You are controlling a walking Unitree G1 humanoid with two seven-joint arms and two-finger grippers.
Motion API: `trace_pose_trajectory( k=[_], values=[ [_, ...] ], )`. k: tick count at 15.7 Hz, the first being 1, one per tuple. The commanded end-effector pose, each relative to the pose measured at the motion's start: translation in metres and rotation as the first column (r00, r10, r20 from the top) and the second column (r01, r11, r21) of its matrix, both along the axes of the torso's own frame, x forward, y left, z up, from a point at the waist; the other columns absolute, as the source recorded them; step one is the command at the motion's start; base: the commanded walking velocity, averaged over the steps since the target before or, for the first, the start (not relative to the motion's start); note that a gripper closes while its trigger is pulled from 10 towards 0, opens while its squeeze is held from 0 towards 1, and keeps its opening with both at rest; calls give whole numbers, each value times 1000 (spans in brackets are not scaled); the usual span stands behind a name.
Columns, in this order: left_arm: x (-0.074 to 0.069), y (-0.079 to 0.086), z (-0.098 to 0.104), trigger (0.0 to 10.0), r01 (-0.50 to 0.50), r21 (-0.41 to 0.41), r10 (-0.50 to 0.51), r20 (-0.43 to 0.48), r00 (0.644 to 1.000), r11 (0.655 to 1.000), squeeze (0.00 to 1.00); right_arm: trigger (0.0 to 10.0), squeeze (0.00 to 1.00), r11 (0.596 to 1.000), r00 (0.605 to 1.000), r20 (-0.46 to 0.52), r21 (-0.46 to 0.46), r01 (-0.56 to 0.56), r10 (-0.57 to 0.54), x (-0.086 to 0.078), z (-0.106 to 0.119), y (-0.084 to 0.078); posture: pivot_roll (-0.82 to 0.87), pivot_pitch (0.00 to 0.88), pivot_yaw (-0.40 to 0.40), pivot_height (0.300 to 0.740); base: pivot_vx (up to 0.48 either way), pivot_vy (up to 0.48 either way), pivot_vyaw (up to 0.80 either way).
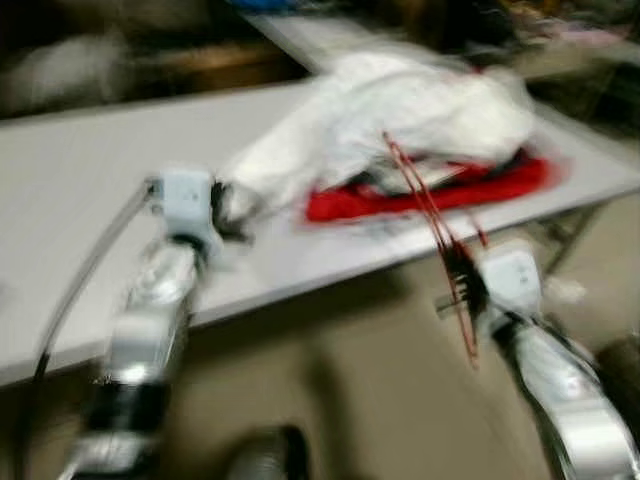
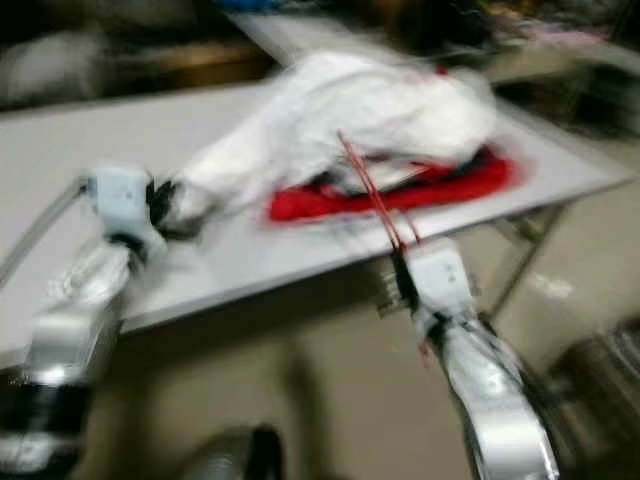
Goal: Hang hanger
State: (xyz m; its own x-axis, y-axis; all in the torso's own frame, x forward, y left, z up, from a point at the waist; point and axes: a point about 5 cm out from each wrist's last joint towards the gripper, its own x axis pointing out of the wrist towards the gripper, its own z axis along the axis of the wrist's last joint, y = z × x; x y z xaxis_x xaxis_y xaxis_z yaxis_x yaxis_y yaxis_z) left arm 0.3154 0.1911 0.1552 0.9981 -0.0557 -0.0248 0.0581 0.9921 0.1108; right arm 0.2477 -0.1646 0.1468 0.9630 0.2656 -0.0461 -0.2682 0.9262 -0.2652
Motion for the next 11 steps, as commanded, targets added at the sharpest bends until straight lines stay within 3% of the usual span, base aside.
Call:
trace_pose_trajectory(
  k=[1, 2, 3, 4, 5, 6, 7, 8, 9, 10, 11],
  values=[
    [6, -12, 12, 10000, 51, 4, -51, 35, 998, 999, 0, 10000, 0, 1000, 1000, -12, 0, 8, -8, -4, -2, -3, -86, 0, 71, 740, 0, 0, 0],
    [6, -12, 16, 2627, 58, -24, -56, 64, 996, 998, 0, 10000, 0, 1000, 1000, -11, 0, 9, -9, -3, -2, -3, -83, 0, 70, 740, 0, 0, 0],
    [6, -12, 17, 2627, 56, -28, -54, 65, 996, 998, 0, 10000, 0, 1000, 1000, -11, 0, 10, -10, -3, -2, -3, -83, 0, 70, 740, 0, 0, 0],
    [12, -12, 25, 0, 71, -24, -68, 85, 994, 997, 0, 10000, 0, 1000, 1000, -9, 1, 14, -14, -2, -1, -4, -81, 0, 68, 740, 0, 0, 0],
    [23, -11, 44, 0, 68, -13, -65, 155, 986, 998, 0, 10000, 0, 1000, 1000, -7, -1, 13, -13, -1, -1, -4, -81, 0, 66, 740, 0, 0, 0],
    [25, -11, 50, 0, 64, -18, -60, 174, 983, 998, 0, 10000, 0, 1000, 1000, -6, -2, 13, -13, 0, -1, -4, -80, 0, 65, 740, 0, 0, 0],
    [32, -10, 75, 0, 58, -49, -42, 278, 960, 997, 0, 10000, 0, 1000, 1000, -4, -2, 15, -15, 0, -1, -4, -80, 0, 64, 740, 0, 0, 0],
    [32, -3, 137, 0, 9, -121, 58, 541, 839, 993, 0, 10000, 0, 1000, 1000, 2, -6, 21, -21, 0, 0, -5, -85, 0, 66, 740, 0, 0, 0],
    [23, 9, 174, 0, -49, -174, 156, 683, 713, 984, 0, 10000, 0, 1000, 1000, 5, -7, 24, -24, -1, 1, -6, -85, 0, 66, 740, 0, 0, 0],
    [1, 27, 221, 0, -127, -248, 278, 823, 495, 961, 0, 10000, 0, 999, 999, 7, -6, 33, -33, -2, 2, -8, -85, 0, 66, 740, 0, 0, 0],
    [-20, 48, 253, 0, -300, -221, 318, 891, 326, 928, 0, 10000, 0, 999, 999, 2, -6, 47, -47, -5, 0, -11, -85, 0, 66, 740, 0, 0, 0]
  ],
)
